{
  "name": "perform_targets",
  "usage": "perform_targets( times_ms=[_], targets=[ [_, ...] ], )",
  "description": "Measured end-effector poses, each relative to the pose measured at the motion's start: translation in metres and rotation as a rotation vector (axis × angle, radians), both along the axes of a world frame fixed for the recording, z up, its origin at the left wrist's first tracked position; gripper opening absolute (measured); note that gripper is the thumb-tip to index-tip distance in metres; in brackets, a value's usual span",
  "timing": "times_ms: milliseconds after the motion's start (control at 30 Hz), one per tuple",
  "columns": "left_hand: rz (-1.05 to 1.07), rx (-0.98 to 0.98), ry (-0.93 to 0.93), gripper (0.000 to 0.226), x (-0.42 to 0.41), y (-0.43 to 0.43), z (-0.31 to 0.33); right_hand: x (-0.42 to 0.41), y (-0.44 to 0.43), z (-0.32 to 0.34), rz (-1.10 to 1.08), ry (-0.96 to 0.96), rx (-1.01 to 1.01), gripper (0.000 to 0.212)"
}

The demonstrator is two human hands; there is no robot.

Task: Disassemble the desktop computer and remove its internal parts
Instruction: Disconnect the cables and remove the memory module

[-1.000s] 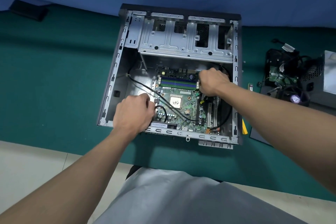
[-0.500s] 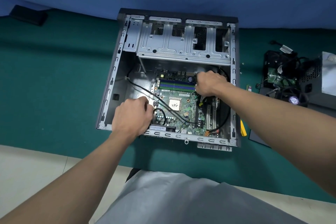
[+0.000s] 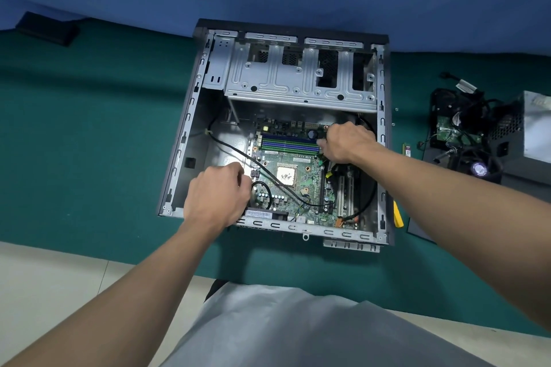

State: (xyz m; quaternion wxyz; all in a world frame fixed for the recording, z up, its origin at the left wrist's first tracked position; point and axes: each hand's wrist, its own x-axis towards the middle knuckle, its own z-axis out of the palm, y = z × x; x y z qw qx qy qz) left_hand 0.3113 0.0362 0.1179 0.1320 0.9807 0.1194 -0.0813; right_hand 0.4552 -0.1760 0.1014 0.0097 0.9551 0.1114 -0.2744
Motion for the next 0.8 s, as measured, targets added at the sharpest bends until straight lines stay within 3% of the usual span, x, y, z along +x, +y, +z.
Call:
perform_targets(
  times_ms=[33,133,333,400,467,567,667,800],
  targets=[
    [-0.002,-0.002,0.003,0.027,0.0003,0.0001,0.0002,-0.0003,0.0004,-0.0010,0.003,-0.017,-0.016,0.024],
    [-0.005,-0.003,0.005,0.028,0.0005,0.0005,0.0002,-0.0025,0.0016,-0.0034,-0.004,-0.061,-0.006,0.007],
    [-0.004,0.002,-0.001,0.027,0.0005,0.0000,0.0001,-0.0035,0.0033,-0.0040,-0.032,-0.018,0.088,0.014],
    [-0.006,0.002,-0.003,0.027,0.0000,0.0000,0.0000,-0.0034,0.0018,-0.0058,-0.023,-0.012,0.068,0.006],
    [-0.004,0.002,-0.002,0.027,-0.0005,0.0001,0.0004,-0.0038,0.0007,-0.0076,-0.020,-0.038,0.034,0.016],
    [-0.005,0.006,-0.005,0.027,-0.0003,0.0001,0.0003,-0.0043,0.0012,-0.0068,-0.018,-0.079,0.020,0.005],
    [-0.009,0.007,-0.006,0.026,0.0001,0.0000,0.0004,-0.0043,0.0032,-0.0039,-0.043,-0.070,0.052,0.017],
    [-0.014,0.011,-0.002,0.025,0.0002,-0.0002,0.0006,-0.0016,0.0023,-0.0065,-0.046,-0.001,0.090,0.012]
  ],
)
